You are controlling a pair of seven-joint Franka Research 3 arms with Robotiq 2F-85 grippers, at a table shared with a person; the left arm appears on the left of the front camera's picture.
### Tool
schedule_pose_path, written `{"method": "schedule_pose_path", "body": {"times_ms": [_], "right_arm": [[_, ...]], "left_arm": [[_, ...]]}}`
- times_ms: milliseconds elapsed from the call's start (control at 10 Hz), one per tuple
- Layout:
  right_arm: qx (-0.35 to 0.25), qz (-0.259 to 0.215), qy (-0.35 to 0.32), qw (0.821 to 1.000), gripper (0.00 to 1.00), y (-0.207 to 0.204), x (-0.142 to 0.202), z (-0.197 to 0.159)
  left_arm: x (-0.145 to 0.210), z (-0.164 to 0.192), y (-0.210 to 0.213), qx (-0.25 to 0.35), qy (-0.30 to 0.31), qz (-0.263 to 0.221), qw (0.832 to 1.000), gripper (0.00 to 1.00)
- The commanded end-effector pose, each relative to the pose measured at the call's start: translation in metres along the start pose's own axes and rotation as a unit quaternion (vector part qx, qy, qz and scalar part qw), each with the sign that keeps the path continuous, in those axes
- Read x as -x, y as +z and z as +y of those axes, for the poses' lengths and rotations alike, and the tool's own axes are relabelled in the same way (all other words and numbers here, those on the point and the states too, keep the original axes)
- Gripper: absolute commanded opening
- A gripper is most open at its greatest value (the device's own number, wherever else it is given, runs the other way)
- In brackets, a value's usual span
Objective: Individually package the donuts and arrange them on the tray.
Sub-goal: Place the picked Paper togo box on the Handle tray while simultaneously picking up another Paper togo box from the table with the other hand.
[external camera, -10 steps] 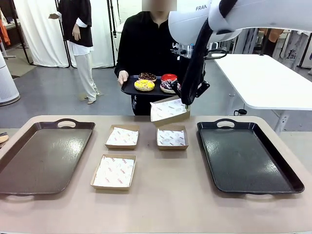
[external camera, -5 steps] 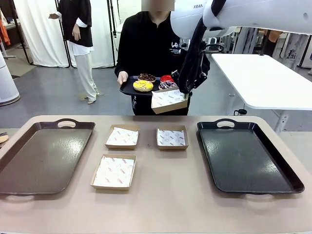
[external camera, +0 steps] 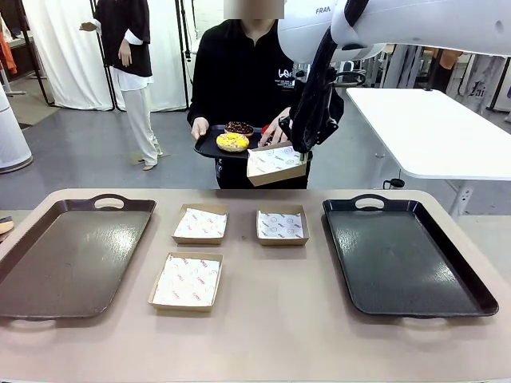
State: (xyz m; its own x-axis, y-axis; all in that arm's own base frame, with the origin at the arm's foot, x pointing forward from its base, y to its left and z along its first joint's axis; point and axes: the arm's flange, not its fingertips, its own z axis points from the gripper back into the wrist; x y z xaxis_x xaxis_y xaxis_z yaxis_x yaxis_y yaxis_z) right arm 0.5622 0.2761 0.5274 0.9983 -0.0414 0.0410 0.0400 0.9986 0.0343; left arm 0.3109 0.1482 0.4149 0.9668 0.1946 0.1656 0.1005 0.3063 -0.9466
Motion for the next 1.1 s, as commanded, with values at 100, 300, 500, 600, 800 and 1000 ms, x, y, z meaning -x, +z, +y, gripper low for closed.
{"method": "schedule_pose_path", "body": {"times_ms": [100,300,500,600,800,1000], "right_arm": [[0.001,0.001,-0.002,1.0,0.0,0.0007,0.0035,-0.0031],[0.001,0.001,-0.002,1.0,0.0,0.0007,0.0035,-0.0031],[0.001,0.001,-0.002,1.0,0.0,0.0007,0.0035,-0.0031],[0.001,0.001,-0.002,1.0,0.0,0.0007,0.0035,-0.0031],[0.001,0.001,-0.002,1.0,0.0,0.0007,0.0035,-0.0031],[0.001,0.001,-0.002,1.0,0.0,0.0007,0.0035,-0.0031]], "left_arm": [[0.0009,-0.0008,0.0012,0.007,-0.002,-0.003,1.0,1.0],[0.0009,-0.0008,0.0012,0.007,-0.002,-0.003,1.0,1.0],[0.0009,-0.0008,0.0012,0.007,-0.002,-0.003,1.0,1.0],[0.0009,-0.0008,0.0012,0.007,-0.002,-0.003,1.0,1.0],[0.0009,-0.0008,0.0012,0.007,-0.002,-0.003,1.0,1.0],[0.0009,-0.0008,0.0012,0.007,-0.002,-0.003,1.0,1.0]]}}
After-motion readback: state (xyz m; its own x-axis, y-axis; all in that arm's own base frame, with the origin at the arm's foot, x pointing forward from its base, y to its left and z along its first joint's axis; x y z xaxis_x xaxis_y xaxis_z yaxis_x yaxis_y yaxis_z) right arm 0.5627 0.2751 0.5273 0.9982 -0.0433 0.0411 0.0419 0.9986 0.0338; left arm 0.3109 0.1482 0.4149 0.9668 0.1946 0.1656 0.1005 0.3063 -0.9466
